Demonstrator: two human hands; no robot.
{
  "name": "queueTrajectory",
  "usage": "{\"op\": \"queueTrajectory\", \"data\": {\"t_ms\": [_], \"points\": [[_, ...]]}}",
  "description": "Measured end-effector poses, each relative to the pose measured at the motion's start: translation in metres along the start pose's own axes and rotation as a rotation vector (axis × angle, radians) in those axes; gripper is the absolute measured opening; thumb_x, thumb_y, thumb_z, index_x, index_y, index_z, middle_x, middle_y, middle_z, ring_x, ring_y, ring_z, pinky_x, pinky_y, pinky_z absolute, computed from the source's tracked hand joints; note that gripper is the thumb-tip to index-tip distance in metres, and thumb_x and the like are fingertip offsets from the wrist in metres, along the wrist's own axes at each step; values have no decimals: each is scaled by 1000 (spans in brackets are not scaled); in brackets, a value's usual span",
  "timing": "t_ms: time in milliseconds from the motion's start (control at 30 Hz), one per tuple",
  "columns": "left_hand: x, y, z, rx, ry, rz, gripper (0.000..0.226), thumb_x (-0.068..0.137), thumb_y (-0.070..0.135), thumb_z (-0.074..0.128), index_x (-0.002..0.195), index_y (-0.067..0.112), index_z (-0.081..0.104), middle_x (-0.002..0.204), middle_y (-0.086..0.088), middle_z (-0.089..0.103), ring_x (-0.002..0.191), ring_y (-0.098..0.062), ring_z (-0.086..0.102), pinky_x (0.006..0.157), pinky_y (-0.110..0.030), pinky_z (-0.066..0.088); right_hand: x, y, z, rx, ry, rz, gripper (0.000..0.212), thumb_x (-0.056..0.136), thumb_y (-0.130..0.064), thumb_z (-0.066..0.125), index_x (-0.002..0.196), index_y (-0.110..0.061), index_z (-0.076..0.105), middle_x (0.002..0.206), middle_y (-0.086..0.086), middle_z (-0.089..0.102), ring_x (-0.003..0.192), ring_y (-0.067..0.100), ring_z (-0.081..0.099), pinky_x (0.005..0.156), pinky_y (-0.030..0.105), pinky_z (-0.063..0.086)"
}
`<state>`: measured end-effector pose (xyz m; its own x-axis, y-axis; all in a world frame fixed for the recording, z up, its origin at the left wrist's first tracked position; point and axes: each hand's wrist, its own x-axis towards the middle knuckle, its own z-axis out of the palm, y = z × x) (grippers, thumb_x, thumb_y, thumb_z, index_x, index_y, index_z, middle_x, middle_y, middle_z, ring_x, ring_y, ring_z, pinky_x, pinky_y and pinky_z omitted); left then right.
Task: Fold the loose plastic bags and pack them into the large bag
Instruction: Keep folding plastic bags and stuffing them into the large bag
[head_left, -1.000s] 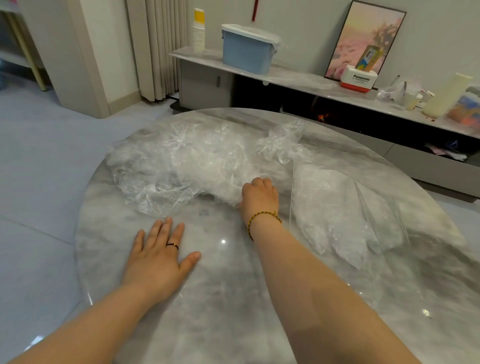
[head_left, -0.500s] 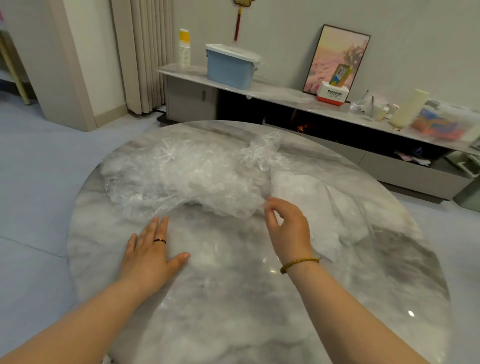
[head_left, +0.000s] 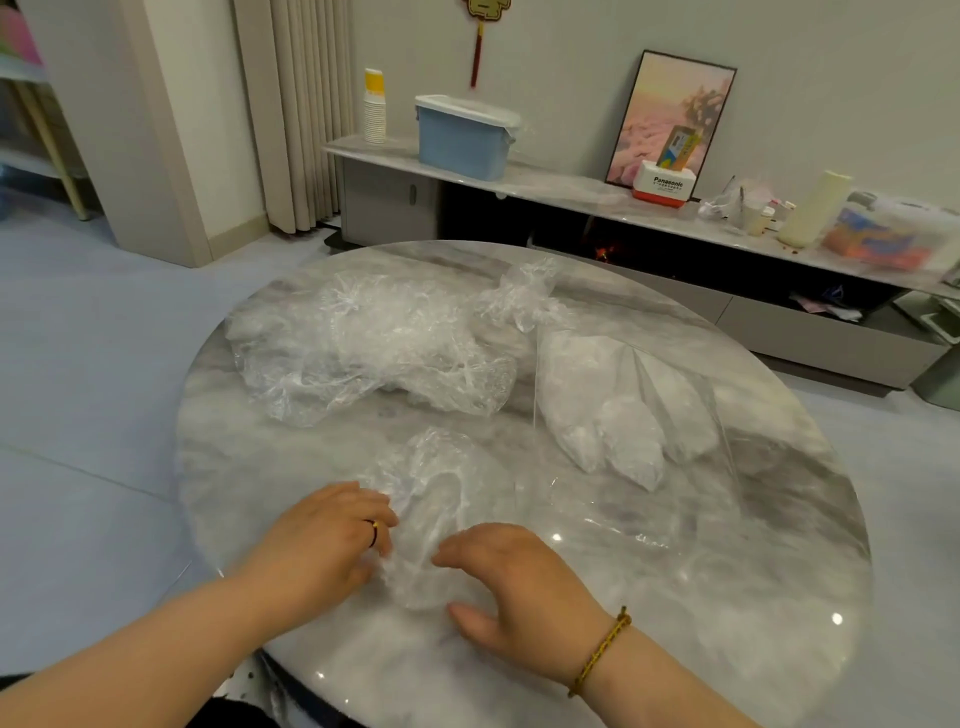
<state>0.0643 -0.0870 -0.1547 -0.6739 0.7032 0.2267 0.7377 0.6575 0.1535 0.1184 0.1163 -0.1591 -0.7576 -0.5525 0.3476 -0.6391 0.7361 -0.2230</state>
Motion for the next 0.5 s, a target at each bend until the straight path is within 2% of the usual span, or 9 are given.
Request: {"op": "queueTrajectory", "data": {"t_ms": [33, 67, 133, 200, 300, 400, 433, 500], "points": [[-1, 3, -3, -75, -90, -99, 14, 59, 23, 72, 64, 34, 64, 101, 19, 66, 97, -4, 63, 85, -12, 40, -5, -1, 2, -32, -41, 23, 40, 66, -46, 41, 100, -29, 52, 95, -12, 69, 85, 3, 65, 82, 13, 43], [-2, 1, -1, -129, -134, -166, 24, 71, 14, 66, 72, 37, 59, 114, 19, 61, 106, -4, 59, 84, -11, 40, -9, 2, 4, -67, -62, 51, 44, 63, -49, 38, 102, -30, 47, 100, -12, 68, 89, 2, 65, 83, 12, 45], [-10, -9, 7, -226, -210, -293, 38, 81, 5, 50, 73, 41, 40, 125, 12, 55, 115, -7, 52, 90, -14, 39, -14, 7, 6, -80, -73, 115, 45, 59, -49, 35, 99, -29, 44, 100, -10, 66, 87, 4, 66, 78, 12, 48], [-10, -17, 9, -371, -212, -423, 45, 79, -3, 45, 73, 41, 38, 114, 3, 61, 108, -14, 56, 87, -17, 40, -15, 12, 7, -57, -67, 173, 43, 59, -49, 37, 95, -27, 44, 95, -8, 66, 83, 7, 67, 74, 13, 50], [-8, -24, 11, -489, -146, -540, 39, 81, -6, 44, 75, 33, 47, 95, -13, 64, 90, -26, 59, 74, -24, 44, -12, 9, 11, -102, -46, 248, 50, 59, -55, 37, 100, -27, 44, 95, -9, 65, 83, 6, 66, 74, 14, 50], [-6, -19, 11, -554, -151, -544, 32, 85, -3, 45, 74, 26, 49, 85, -12, 61, 76, -22, 53, 62, -17, 39, -5, 1, 21, -118, -13, 282, 59, 56, -59, 44, 105, -25, 45, 98, -8, 66, 87, 6, 65, 75, 15, 50], [-6, -18, 11, -572, -157, -533, 31, 85, -3, 46, 74, 25, 51, 86, -10, 63, 78, -22, 55, 64, -16, 40, -1, -1, 23, -128, 5, 288, 58, 54, -55, 50, 103, -24, 47, 96, -8, 66, 86, 6, 64, 75, 15, 50], [-5, -16, 10, -571, -191, -505, 31, 84, -1, 49, 74, 28, 52, 96, -4, 66, 90, -20, 60, 75, -18, 44, 5, 1, 28, -141, 54, 271, 37, 56, -35, 49, 91, -23, 57, 84, -8, 67, 79, 7, 61, 73, 15, 48]]}}
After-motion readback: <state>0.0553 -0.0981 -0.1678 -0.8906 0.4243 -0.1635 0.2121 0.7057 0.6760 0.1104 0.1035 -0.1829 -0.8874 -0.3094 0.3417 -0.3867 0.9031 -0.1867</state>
